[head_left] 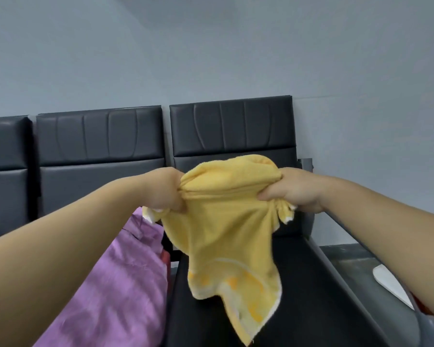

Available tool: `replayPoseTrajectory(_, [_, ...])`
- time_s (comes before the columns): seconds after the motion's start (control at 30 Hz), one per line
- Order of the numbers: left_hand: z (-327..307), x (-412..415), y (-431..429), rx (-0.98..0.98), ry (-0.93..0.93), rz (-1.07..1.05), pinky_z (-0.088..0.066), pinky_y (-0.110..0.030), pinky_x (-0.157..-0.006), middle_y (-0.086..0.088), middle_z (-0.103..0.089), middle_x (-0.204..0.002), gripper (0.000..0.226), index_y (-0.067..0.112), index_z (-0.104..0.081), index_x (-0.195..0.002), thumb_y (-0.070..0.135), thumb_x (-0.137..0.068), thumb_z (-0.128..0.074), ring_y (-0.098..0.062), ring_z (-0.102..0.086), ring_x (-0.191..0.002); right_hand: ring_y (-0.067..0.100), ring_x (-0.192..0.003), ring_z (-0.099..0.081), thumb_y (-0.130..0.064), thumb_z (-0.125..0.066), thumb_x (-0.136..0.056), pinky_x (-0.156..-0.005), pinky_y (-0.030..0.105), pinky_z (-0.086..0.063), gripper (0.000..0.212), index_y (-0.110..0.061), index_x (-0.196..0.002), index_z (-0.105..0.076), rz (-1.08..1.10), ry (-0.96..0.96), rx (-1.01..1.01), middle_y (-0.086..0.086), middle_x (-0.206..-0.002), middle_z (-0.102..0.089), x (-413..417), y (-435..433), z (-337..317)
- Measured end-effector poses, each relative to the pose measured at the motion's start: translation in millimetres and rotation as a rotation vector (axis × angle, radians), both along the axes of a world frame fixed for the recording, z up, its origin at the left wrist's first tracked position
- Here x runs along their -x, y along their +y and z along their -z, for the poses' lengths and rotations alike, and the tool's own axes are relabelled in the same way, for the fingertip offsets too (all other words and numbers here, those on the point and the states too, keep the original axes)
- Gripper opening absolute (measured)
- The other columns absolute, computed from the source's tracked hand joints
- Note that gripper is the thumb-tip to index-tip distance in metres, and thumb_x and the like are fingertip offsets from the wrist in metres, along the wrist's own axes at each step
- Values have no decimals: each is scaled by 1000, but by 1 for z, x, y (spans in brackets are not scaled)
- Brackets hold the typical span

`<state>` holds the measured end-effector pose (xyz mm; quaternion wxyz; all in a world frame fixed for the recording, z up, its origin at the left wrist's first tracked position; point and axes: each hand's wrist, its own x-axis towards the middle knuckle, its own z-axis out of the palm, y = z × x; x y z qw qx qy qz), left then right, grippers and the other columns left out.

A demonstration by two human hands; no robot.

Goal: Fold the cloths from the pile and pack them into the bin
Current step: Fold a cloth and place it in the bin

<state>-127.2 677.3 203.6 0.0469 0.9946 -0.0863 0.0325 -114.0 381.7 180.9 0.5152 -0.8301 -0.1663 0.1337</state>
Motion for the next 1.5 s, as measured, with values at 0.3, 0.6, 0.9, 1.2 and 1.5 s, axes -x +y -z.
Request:
replayPoseTrajectory(0.3, [39, -37, 29, 1165, 329, 136, -51, -52, -99, -19, -70, -122, 47, 7, -66, -121, -1, -78, -81, -36, -68, -111, 16, -104, -73, -20, -95, -70, -95, 40, -58, 47, -31, -111, -74, -64, -141, 405, -10, -109, -78, -41, 3, 26])
replayPoseTrajectory(0.6, [59, -82, 18, 76, -177, -83, -49, -36, -62, -1, -62, -83, 10, 19, -53, -89, 13, -81, -54, -25, -60, -76, 20, -74, -61, -7, -54, -91, -71, 43, -59, 19, -23, -83, -56, 237, -720, 865, -4, -84, -60, -97, 21, 52])
replayPoseTrajectory(0.9, [92, -54, 19, 141, -198, -9, -46, -32, -58, 6, -59, -74, 19, 25, -44, -81, 14, -78, -59, -13, -55, -66, 7, -72, -60, -25, -64, -96, -59, 23, -42, 16, -32, -86, -55, 159, -658, 750, -12, -83, -61, -60, 1, 87])
replayPoseTrajectory(1.2, [247, 3, 40, 604, 527, 14, -49, -26, -68, 9, -57, -74, 44, 10, -58, -88, 38, -71, -89, -7, -56, -71, 6, -87, -73, -34, -89, -76, -78, 27, -52, 20, -32, -91, -76, -79, 147, 467, -14, -90, -78, 1, -20, 204])
replayPoseTrajectory(1.5, [284, -1, 38, 896, 457, -199, -55, -33, -80, 0, -74, -97, 28, 18, -72, -98, 41, -82, -68, -15, -67, -89, 17, -71, -57, -22, -63, -88, -63, 37, -47, 15, -8, -83, -63, 27, 83, 587, -2, -80, -60, -9, 11, 248])
